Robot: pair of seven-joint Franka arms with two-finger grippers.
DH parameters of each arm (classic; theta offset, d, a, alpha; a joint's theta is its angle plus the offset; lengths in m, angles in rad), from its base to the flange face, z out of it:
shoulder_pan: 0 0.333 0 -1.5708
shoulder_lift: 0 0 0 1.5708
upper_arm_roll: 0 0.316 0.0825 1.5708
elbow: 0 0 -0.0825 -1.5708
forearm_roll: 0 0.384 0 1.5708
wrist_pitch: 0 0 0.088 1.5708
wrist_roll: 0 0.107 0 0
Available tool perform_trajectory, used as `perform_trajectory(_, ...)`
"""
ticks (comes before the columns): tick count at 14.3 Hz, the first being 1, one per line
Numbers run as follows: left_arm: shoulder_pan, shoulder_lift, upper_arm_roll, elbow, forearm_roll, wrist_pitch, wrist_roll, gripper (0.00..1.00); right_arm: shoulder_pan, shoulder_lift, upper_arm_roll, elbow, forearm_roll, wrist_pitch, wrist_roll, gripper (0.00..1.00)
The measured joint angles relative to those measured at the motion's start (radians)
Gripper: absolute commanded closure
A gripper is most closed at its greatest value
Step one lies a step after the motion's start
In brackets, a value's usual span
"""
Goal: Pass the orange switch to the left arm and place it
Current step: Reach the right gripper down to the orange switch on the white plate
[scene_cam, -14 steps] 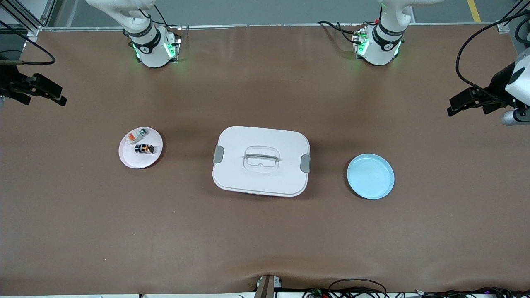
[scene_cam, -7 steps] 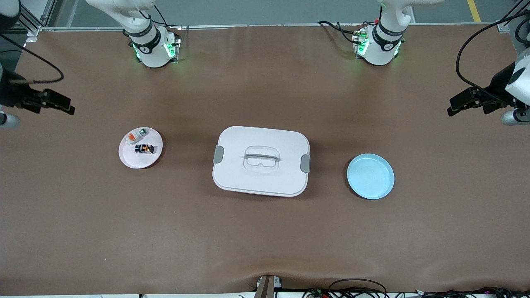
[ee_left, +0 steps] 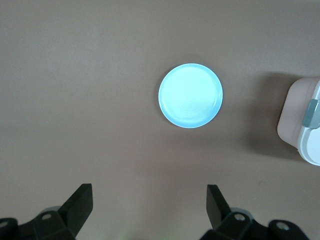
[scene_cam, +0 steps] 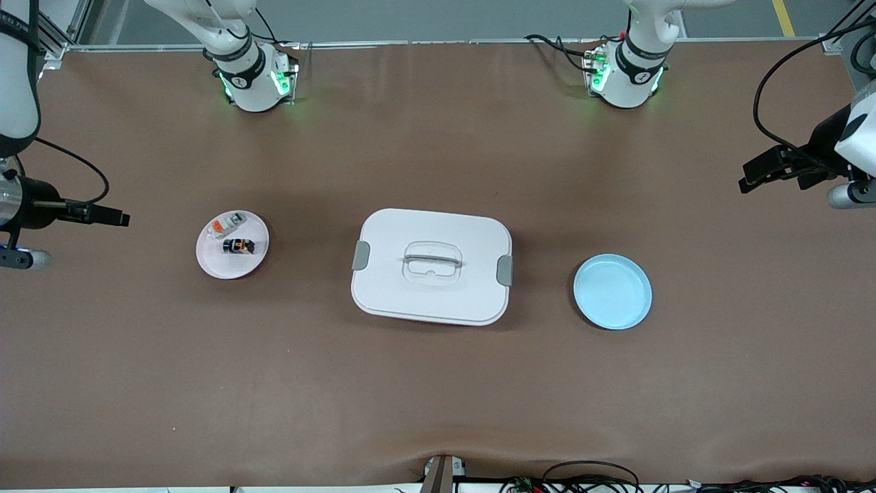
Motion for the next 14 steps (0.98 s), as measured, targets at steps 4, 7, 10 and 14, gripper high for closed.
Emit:
perform_trajectory(4, 0.000, 0.000, 0.000, 0.003, 0.000, 0.000, 0.000, 0.00, 0.003, 0.000, 0.011, -0.063, 0.002, 0.089, 0.001, 0.00)
perform_trajectory(7, -0.001, 0.001, 0.000, 0.004, 0.000, 0.000, 0.000, 0.00, 0.023, -0.019, 0.020, -0.225, 0.005, 0.293, 0.003, 0.00)
perform_trajectory(10, -0.001, 0.001, 0.000, 0.004, 0.000, 0.000, 0.000, 0.00, 0.053, -0.052, 0.023, -0.417, 0.014, 0.495, 0.019, 0.00)
perform_trajectory(14, -0.001, 0.001, 0.000, 0.007, 0.000, 0.000, 0.000, 0.00, 0.095, -0.080, 0.024, -0.605, 0.014, 0.701, 0.058, 0.00)
